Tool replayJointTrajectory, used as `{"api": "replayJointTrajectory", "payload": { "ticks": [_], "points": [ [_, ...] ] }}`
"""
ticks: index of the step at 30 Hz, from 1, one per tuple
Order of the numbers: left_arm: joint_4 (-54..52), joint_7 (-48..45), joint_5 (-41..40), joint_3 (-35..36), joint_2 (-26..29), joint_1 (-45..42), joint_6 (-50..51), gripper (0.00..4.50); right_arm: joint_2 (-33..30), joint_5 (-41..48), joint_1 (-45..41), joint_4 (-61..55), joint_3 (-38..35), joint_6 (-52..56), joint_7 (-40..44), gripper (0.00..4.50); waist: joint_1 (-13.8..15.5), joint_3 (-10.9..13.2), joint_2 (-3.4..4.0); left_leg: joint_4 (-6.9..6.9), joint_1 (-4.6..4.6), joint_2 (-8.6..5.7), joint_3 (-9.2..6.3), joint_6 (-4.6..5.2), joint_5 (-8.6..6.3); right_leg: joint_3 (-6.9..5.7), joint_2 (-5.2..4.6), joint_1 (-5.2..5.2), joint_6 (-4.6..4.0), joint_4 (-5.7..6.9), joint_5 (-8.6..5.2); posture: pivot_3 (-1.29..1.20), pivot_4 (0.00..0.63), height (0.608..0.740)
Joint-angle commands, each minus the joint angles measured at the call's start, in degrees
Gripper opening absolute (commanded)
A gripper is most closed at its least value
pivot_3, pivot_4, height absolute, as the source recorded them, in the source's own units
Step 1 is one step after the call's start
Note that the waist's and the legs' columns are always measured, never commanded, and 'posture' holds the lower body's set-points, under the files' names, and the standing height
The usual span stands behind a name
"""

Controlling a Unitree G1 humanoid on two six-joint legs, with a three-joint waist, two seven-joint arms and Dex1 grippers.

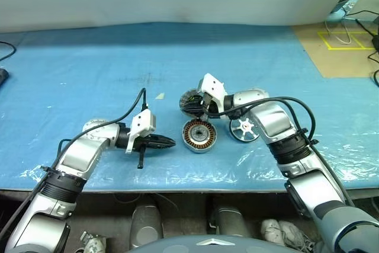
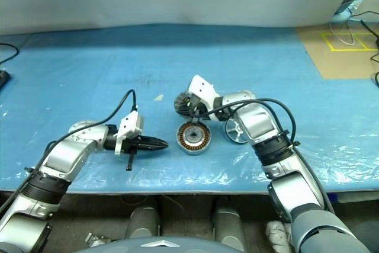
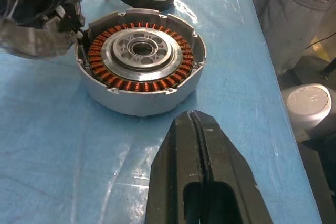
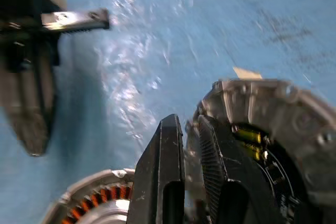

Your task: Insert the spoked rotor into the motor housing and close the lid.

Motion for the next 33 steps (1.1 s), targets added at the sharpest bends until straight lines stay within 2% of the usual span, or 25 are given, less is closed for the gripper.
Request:
{"api": "replayJointTrajectory", "payload": {
  "ticks": [1, 6, 11, 16, 28, 33],
  "points": [
    [-1.3, -0.2, -0.6, 0.1, 0.4, -0.5, 0.3, 0.00, -2.4, 4.0, 1.8, -6.8, -1.5, 2.4, 3.0, 0.57, 0.0, 0.0, 0.00, 0.00, 0.00, 0.00, 0.00, 0.00, 0.00, 0.00, 0.00, 0.00, 0.00, -0.01, 0.00, 0.00, 0.150, 0.740],
    [-2.1, -0.1, -0.8, 0.1, 0.5, -0.2, 0.7, 0.00, -6.7, 4.5, 7.9, -9.1, -2.0, 1.6, 3.3, 0.57, 0.1, 0.0, 0.00, 0.00, 0.00, -0.01, 0.00, 0.00, 0.00, 0.00, -0.01, 0.03, 0.00, -0.01, 0.00, 0.00, 0.150, 0.740],
    [-2.5, -0.1, -0.9, 0.3, 0.7, 0.1, 0.9, 0.00, -8.1, 1.9, 12.3, -7.3, -3.3, -0.9, -1.9, 0.57, -0.1, 0.0, 0.00, 0.00, -0.01, -0.01, 0.00, 0.00, 0.00, 0.03, -0.01, 0.02, 0.00, 0.00, 0.00, 0.00, 0.150, 0.740],
    [-2.1, -0.5, -0.7, 0.2, 0.8, -0.4, 1.0, 0.00, -6.9, 3.3, 13.3, -7.9, -5.2, 0.5, -4.3, 0.57, -0.1, 0.0, 0.00, 0.00, -0.06, -0.02, 0.00, 0.00, 0.00, 0.04, -0.01, 0.02, 0.00, 0.01, 0.00, 0.00, 0.150, 0.740],
    [0.4, -1.2, 0.1, -0.7, 0.0, -2.1, -0.4, 0.00, -9.7, 0.9, 15.6, -10.4, -0.5, 0.3, -2.4, 0.57, 0.0, 0.0, 0.00, 0.00, -0.05, -0.02, 0.00, 0.00, 0.00, 0.03, -0.01, 0.03, 0.00, -0.01, 0.00, 0.00, 0.150, 0.740],
    [0.8, -0.9, 0.1, -0.8, -0.1, -1.4, -1.5, 0.00, -10.6, 4.5, 15.4, -13.1, -6.1, 2.5, -3.0, 0.57, 0.0, 0.0, 0.00, 0.00, 0.00, -0.03, 0.00, 0.00, 0.00, 0.03, -0.02, 0.07, 0.00, -0.01, 0.00, 0.00, 0.150, 0.740]
  ]
}}
